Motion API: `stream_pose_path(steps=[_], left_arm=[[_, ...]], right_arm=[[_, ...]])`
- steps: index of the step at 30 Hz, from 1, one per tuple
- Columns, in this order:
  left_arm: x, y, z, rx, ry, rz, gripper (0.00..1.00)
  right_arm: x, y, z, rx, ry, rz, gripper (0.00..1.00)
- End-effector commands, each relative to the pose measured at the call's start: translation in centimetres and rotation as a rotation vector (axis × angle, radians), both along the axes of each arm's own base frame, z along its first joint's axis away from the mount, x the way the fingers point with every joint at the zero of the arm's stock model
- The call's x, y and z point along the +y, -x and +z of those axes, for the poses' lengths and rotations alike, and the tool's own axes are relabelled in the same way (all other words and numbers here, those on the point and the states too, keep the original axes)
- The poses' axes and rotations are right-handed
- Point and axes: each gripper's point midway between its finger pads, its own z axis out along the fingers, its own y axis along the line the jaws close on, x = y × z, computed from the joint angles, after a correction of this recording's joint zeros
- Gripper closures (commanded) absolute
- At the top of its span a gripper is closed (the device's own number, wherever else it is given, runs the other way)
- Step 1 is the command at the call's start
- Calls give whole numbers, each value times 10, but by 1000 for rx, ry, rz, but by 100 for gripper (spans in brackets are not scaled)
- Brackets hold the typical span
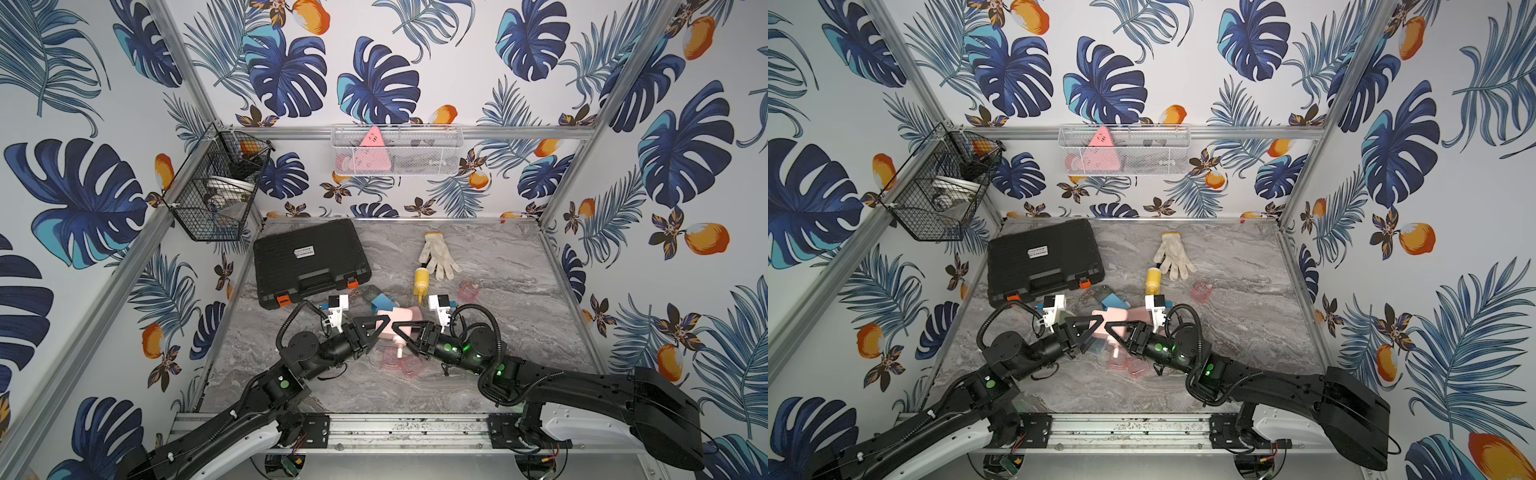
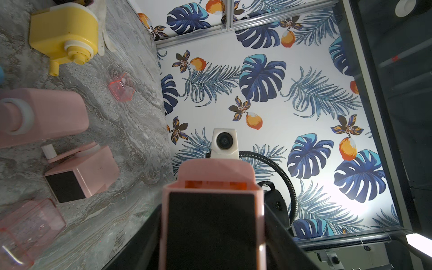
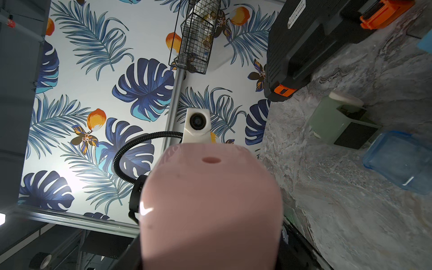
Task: Put the tray back into the pencil sharpener
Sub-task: Pick up the pencil sharpener from the center of the board, then place the pencil sharpener at the center of the board.
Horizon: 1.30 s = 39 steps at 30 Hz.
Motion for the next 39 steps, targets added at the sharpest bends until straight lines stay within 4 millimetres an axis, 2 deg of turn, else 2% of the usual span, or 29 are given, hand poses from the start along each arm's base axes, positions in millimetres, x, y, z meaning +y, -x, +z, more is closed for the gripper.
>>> stream_pose_path(steps=[1, 4, 6, 11, 14, 19, 23, 30, 37, 39], left_arm=[[3, -2, -11, 3, -75, 22, 29], [9, -3, -16, 6, -113, 50, 9], [14, -4, -19, 4, -149, 78, 1], [34, -6, -33, -2, -296, 155, 1], [49, -7, -37, -6, -368, 212, 1], [80, -6, -46, 12, -519, 316, 1], [100, -8, -54, 49, -622, 389, 1], [121, -9, -60, 107, -744, 463, 1], [134, -9, -58, 106, -789, 512, 1], [138, -9, -55, 104, -794, 530, 1]], right_arm=[[0, -2, 11, -54, -12, -14, 54], [0, -2, 11, -60, -15, -12, 60], [-1, -1, 12, -72, -11, -12, 62], [-14, -5, 5, -102, 95, -70, 64], [-32, -8, -5, -129, 232, -122, 66], [-71, -8, -25, -212, 562, -180, 69], [-84, -4, -27, -315, 754, -132, 68], [-74, 3, -29, -474, 973, 62, 68], [-56, 23, -53, -626, 1196, 388, 63], [-50, 32, -58, -667, 1207, 483, 62]])
